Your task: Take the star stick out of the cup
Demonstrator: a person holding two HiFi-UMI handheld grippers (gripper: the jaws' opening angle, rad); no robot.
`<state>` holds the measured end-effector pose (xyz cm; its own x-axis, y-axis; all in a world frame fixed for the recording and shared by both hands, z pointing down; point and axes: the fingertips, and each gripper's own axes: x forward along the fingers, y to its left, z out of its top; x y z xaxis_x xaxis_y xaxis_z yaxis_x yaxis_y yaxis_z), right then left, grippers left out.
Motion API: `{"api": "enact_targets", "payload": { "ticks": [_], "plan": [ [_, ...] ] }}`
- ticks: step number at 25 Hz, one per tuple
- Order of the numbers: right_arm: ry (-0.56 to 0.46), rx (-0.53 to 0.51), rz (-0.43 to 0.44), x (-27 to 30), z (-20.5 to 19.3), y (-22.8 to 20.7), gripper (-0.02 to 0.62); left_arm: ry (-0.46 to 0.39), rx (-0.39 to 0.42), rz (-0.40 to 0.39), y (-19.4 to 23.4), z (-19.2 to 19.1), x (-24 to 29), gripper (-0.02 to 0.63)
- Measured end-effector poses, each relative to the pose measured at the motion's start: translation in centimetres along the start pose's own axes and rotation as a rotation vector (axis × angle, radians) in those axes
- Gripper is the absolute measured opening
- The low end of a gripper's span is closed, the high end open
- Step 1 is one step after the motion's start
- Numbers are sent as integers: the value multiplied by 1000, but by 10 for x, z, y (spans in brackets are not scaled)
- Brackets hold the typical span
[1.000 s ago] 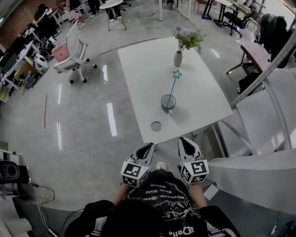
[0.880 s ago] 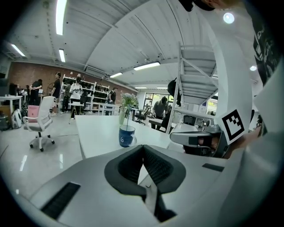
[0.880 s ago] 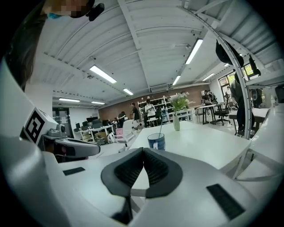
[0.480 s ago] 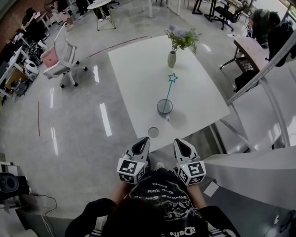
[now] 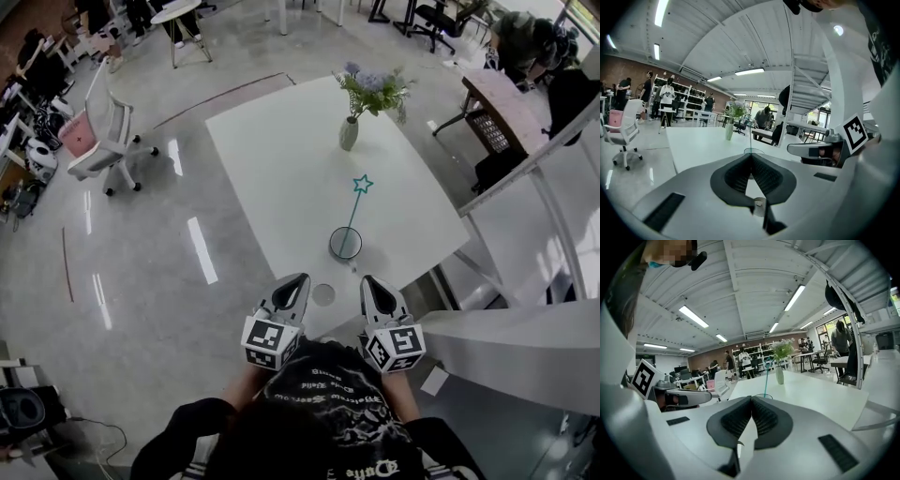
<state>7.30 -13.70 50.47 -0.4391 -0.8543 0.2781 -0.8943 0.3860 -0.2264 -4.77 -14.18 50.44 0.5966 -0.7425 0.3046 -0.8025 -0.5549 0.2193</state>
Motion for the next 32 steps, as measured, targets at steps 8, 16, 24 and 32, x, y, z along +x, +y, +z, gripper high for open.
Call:
{"api": "enact_targets", "payload": {
  "ticks": [8, 16, 24, 32],
  "plan": [
    [-18, 32, -98, 43, 15, -1, 15, 7, -5, -76, 42, 15, 19, 20],
    [-25, 55, -93, 62, 23, -21, 40, 21, -2, -58, 50, 16, 34, 20],
    [3, 15, -20, 77, 33, -33, 136, 14, -18, -6, 41, 13, 42, 20],
    [39, -2, 41, 94, 37, -36, 163, 5, -39, 60, 44, 17, 42, 20]
  ]
}}
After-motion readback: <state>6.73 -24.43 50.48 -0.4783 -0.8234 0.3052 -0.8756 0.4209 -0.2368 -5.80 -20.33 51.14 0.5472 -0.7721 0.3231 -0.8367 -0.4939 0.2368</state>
